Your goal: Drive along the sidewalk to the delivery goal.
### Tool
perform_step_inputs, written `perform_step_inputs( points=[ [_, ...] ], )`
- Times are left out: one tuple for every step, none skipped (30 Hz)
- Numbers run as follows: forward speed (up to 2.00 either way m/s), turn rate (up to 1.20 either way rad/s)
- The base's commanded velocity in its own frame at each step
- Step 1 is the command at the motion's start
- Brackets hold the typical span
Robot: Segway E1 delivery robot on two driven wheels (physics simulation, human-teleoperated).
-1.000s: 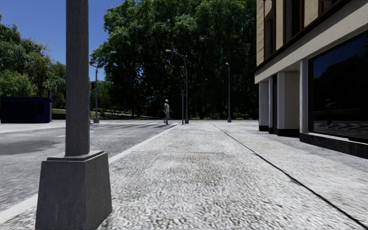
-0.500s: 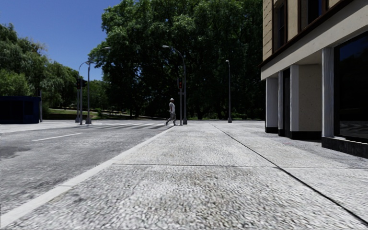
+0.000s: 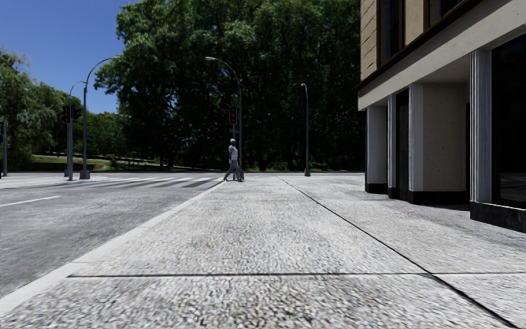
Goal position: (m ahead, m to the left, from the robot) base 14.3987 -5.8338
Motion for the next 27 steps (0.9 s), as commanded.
perform_step_inputs(
  points=[
    [1.98, -0.32],
    [1.98, -0.32],
    [1.98, -0.32],
    [1.98, -0.32],
    [1.98, -0.32],
    [1.98, -0.32],
    [1.98, -0.32],
    [1.98, -0.32],
    [1.98, -0.32],
    [1.98, -0.28],
    [1.98, -0.28],
    [1.98, -0.14],
    [1.98, 0.0],
    [1.98, 0.0],
    [1.98, 0.0],
    [1.98, 0.0],
    [1.98, 0.0],
    [1.98, 0.0],
    [1.96, 0.0],
    [1.96, 0.0],
    [1.96, 0.0],
    [1.96, 0.0],
    [1.96, 0.0],
    [1.96, 0.0],
    [1.97, 0.0],
    [1.97, 0.0],
    [1.97, 0.0]
  ],
)
